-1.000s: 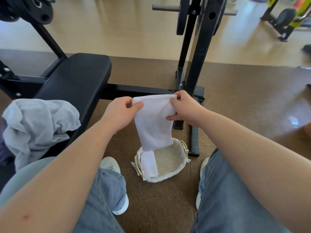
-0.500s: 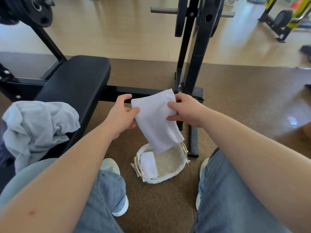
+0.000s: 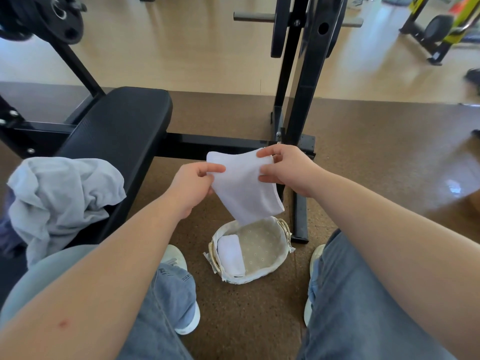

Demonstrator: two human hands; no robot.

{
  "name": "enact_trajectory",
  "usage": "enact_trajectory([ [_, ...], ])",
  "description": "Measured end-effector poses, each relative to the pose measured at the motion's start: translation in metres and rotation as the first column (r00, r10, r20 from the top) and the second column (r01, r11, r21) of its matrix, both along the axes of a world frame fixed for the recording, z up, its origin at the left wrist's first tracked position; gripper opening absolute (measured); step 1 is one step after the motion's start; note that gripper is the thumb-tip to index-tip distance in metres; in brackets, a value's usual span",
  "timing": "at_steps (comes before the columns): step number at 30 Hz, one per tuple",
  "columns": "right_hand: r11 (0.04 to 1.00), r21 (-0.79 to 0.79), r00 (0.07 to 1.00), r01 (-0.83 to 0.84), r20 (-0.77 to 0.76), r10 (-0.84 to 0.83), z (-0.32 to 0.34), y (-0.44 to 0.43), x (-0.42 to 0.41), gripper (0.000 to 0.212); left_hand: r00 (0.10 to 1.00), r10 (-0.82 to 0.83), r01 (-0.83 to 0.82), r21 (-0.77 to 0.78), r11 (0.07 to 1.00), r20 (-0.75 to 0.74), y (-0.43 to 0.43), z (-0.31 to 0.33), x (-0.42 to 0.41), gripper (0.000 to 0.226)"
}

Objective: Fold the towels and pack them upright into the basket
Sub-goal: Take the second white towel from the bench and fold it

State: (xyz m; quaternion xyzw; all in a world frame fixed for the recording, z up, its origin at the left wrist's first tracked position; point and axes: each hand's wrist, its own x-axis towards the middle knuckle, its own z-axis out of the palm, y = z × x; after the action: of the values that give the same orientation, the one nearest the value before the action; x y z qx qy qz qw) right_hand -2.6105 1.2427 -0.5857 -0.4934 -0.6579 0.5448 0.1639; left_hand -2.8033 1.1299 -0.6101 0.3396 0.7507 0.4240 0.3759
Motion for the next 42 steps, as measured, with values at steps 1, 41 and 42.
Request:
enact_trajectory([
  [1, 0.999, 0.026, 0.998, -0.040, 0.045, 0.039, 0.000, -0.001, 0.001, 0.048, 1.000, -0.005, 0.004, 0.013, 1.000, 0.006, 0.002, -0.001, -0.001, 0.036],
  [41, 0.935, 0.298, 0.939, -0.195, 0.332, 0.090, -0.012, 0.003, -0.005, 0.017, 0.890, -0.164, 0.144, -0.077, 0.986, -0.425, 0.009, -0.008, -0.018, 0.011],
  [42, 0.943, 0.286, 0.953, -0.171, 0.293, 0.084, -0.010, 0.003, -0.004, 0.017, 0.909, -0.143, 0.126, -0.071, 0.990, -0.390, 0.010, -0.008, -0.018, 0.016],
])
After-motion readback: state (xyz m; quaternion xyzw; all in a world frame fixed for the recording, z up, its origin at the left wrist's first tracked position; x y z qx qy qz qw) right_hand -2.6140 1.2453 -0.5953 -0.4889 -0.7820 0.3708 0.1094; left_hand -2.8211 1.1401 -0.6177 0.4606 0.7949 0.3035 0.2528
